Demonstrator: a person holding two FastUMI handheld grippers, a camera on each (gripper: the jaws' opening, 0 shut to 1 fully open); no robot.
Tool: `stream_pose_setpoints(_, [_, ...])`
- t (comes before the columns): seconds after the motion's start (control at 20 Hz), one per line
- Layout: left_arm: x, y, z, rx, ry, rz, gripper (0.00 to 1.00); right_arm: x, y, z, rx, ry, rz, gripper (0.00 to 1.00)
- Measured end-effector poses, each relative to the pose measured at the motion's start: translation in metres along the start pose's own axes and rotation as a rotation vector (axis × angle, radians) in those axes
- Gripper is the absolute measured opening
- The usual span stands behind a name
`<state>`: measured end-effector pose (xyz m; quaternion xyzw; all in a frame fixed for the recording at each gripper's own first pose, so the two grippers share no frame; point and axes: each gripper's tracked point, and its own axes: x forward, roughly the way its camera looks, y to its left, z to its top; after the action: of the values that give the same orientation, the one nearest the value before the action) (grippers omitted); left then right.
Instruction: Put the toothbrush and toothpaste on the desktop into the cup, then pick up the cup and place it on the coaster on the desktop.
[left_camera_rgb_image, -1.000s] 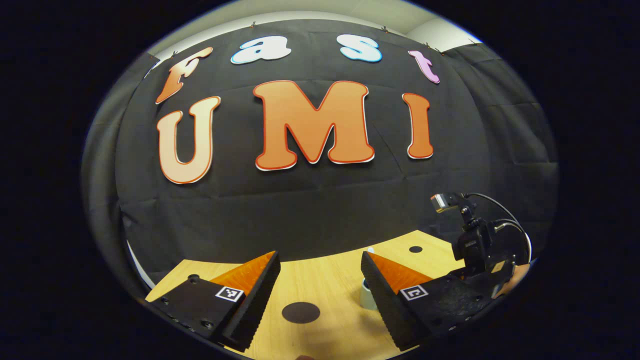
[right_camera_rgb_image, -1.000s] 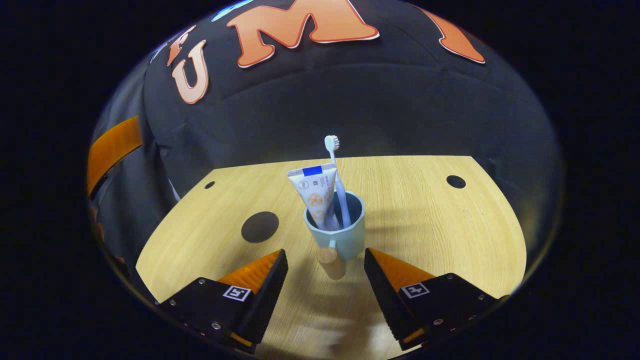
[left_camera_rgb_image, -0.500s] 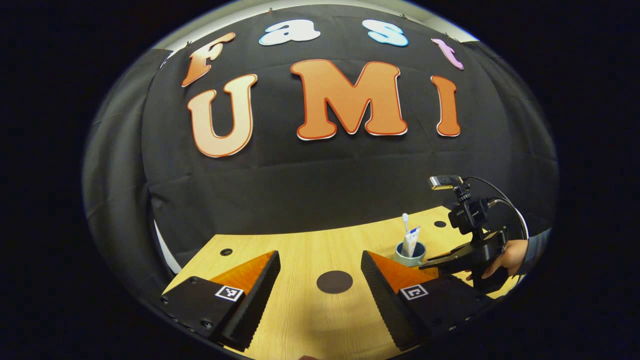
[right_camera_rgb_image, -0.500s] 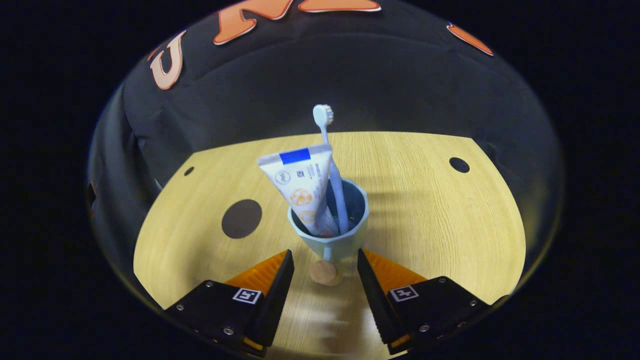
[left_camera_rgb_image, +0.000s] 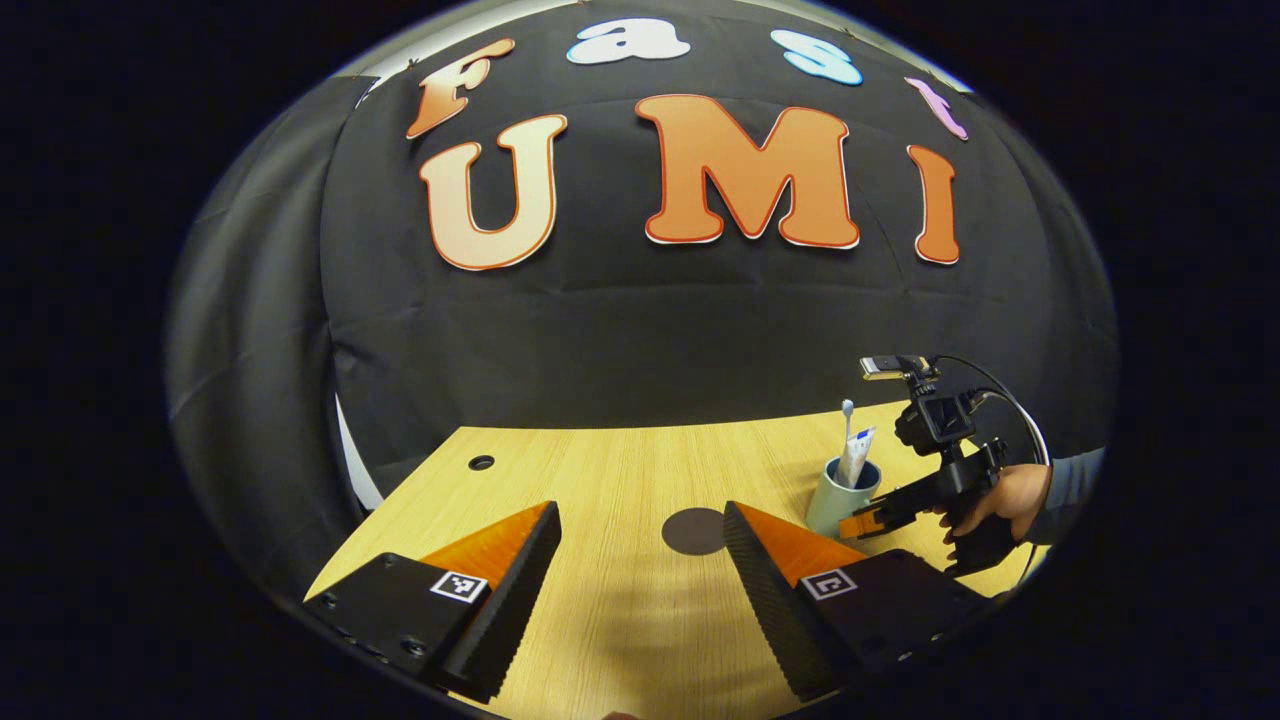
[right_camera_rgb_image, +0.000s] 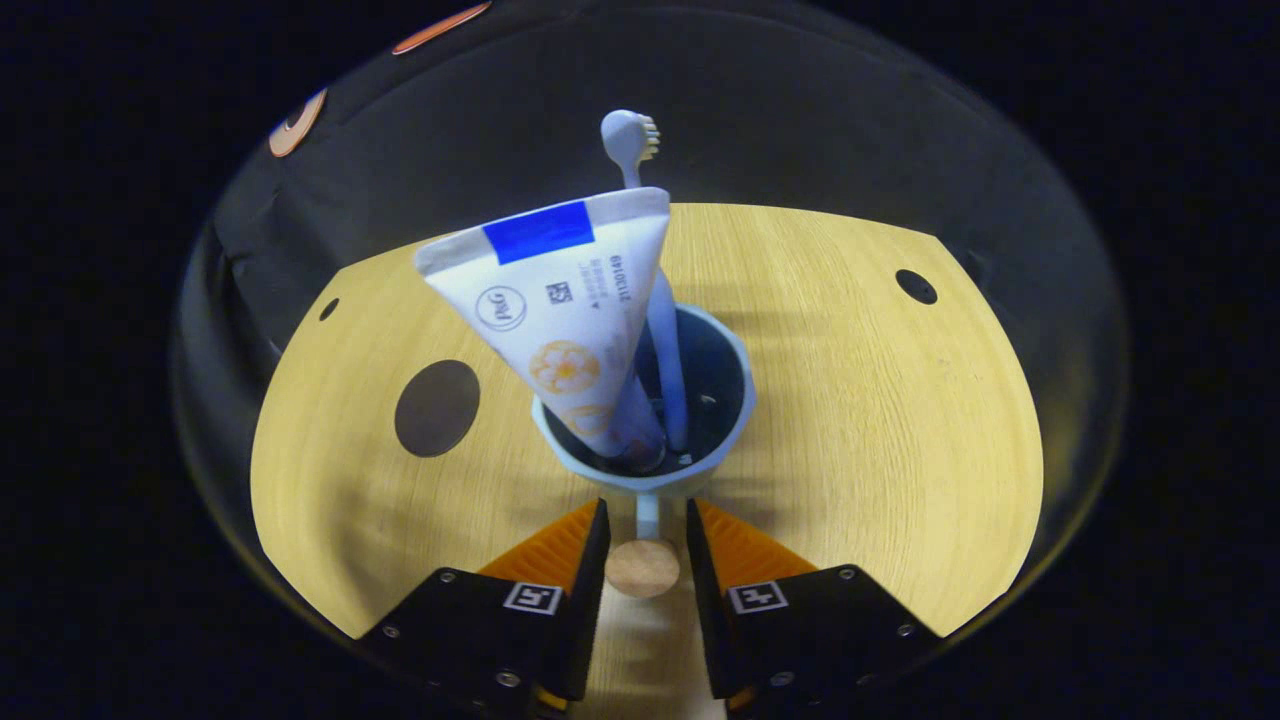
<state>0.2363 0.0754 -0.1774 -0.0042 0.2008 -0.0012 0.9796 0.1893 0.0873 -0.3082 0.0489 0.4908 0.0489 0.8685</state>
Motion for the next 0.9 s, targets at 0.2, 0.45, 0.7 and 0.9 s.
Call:
stream_pose_setpoints(0.2, [0.002, 0.004, 0.0, 0.009, 0.009, 0.01, 0.98, -0.001, 0.002, -0.001, -0.028, 0.006, -0.02, 0.27])
stream_pose_setpoints(0.45, [0.003, 0.003, -0.002, 0.012, 0.02, 0.0, 0.98, -0.003, 0.006, 0.003, -0.038, -0.019, -0.013, 0.18])
stream_pose_setpoints(0.7, [0.001, 0.008, 0.0, 0.011, 0.021, 0.003, 0.98, -0.005, 0.008, 0.003, -0.035, -0.029, 0.021, 0.17])
stream_pose_setpoints(0.9, [0.0, 0.016, 0.002, 0.015, 0.005, 0.009, 0.98, -0.003, 0.009, 0.009, -0.065, -0.057, 0.057, 0.16])
